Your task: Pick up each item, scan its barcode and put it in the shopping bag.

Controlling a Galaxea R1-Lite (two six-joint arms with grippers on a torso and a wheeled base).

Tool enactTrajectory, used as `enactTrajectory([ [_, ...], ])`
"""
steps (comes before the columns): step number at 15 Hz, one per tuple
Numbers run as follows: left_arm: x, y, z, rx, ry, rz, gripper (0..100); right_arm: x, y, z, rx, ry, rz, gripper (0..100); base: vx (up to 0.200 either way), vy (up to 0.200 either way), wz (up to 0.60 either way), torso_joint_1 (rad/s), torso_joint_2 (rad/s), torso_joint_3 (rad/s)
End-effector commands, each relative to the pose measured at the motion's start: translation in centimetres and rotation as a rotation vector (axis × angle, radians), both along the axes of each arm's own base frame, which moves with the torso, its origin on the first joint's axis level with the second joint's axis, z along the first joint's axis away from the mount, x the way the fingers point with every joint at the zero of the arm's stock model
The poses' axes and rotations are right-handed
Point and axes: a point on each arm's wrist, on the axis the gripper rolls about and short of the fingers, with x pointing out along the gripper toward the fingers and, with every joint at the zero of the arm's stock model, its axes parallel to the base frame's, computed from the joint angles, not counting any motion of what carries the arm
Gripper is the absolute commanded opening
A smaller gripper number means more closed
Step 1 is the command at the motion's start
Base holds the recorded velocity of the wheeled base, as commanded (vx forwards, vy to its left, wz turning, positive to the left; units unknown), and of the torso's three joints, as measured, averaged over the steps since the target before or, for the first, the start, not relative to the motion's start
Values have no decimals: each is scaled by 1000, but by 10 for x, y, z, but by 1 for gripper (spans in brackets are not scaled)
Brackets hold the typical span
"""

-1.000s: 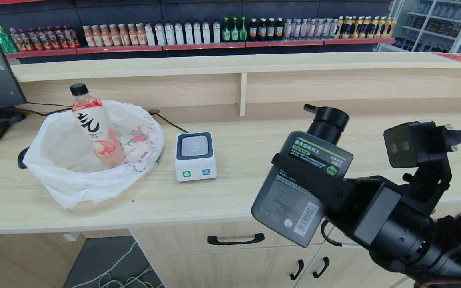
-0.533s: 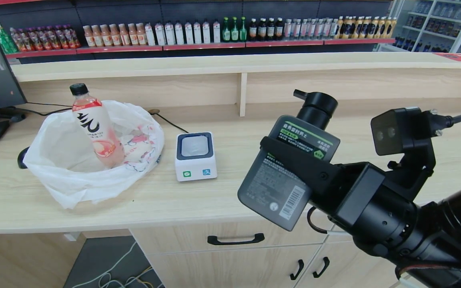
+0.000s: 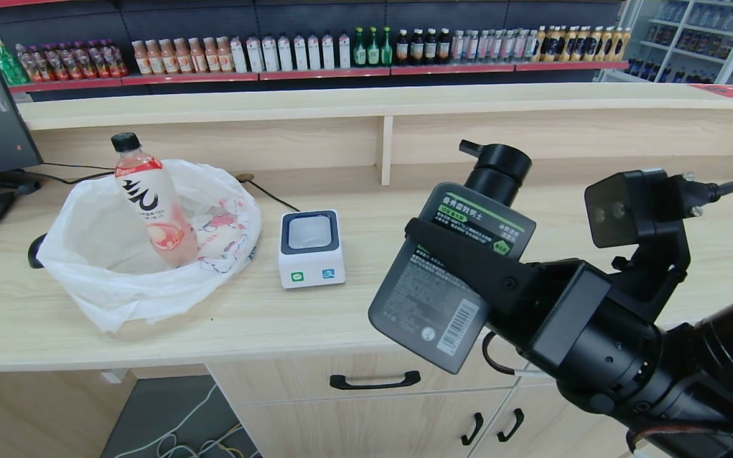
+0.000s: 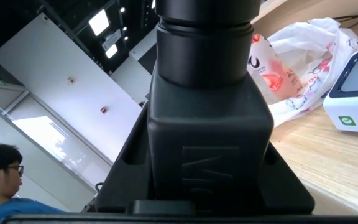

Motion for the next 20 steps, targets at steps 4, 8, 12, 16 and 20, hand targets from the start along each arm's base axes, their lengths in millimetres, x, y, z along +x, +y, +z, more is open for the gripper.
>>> enactTrajectory([
  [4,0,0,0,-1,0,1,100,-2,1,0,-3,-4,8,0,0,0,0,0,0,0],
  [8,0,0,0,-1,0,1,100,-3,1,-3,-26,-26,-6,0,0,0,0,0,0,0],
  [12,0,0,0,-1,0,1,100,-4,-1,-6,-53,-52,-22,0,0,0,0,0,0,0],
  [16,0,0,0,-1,0,1,100,2,-8,-15,-137,-121,-105,0,0,0,0,0,0,0],
  [20,0,0,0,-1,0,1,100,17,-22,-24,-250,-219,-247,0,0,0,0,0,0,0],
])
